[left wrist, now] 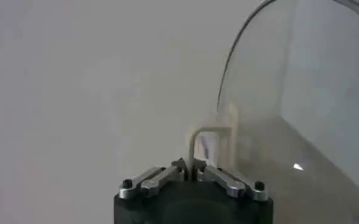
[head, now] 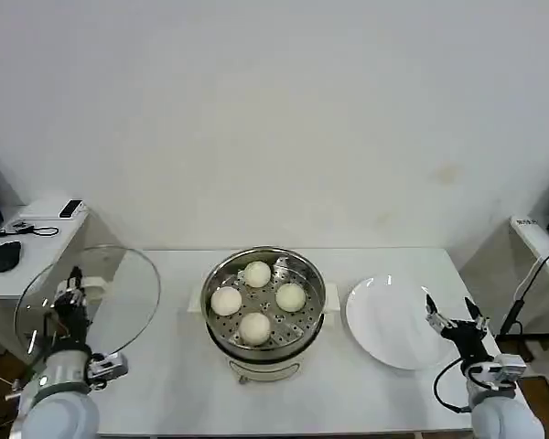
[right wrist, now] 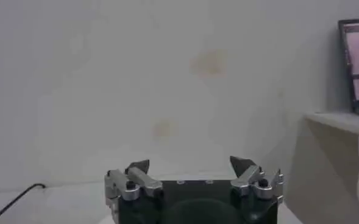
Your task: Take steamed baozi put them in steamer then cover it.
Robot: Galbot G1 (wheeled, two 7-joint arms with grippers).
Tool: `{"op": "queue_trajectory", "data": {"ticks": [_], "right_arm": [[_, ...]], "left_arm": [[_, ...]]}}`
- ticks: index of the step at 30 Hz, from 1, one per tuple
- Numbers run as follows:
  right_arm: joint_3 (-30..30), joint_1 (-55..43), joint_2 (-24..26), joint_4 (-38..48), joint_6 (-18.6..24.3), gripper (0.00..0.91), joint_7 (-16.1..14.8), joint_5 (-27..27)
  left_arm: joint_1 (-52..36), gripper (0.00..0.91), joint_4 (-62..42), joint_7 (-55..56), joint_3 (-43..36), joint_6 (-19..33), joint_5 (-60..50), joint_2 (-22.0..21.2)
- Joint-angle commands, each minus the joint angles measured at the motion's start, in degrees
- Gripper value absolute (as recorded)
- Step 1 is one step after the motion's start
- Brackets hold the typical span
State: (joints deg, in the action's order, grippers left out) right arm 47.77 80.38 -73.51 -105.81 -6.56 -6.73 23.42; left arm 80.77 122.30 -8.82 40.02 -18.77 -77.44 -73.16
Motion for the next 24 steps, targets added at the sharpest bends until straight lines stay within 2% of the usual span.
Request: {"op": "queue_trajectory", "data": {"ticks": [1,7,16,24], "right_arm": [[1.1,-0.2,1.2,-0.5,-0.6,0.907,0.2,-0.5],[2.3,-0.5,0.6,-1.7,-1.6,0.907,0.0,-1.4],[4.4,-1.0,-1.3,-2.0,-2.3,0.907,-0.5,-2.8],[5.1,-1.9,-1.6,-0.5,-2.5,0.907,-0.7,-3.0]], "left_arm": [[-5.6,0.000,3.3,-1.1,-16.3,-11.7,-7.1,-1.3],[-10.6,0.000,-4.9,0.2,-24.1,-13.8,-9.9,-3.8],[-14.3,0.000,-5.6,-1.6,-31.0,-13.9,-14.2,-7.8],[-15.6,0.000,-7.1,-4.2,-34.2,-14.2,-15.3,-8.2]]}}
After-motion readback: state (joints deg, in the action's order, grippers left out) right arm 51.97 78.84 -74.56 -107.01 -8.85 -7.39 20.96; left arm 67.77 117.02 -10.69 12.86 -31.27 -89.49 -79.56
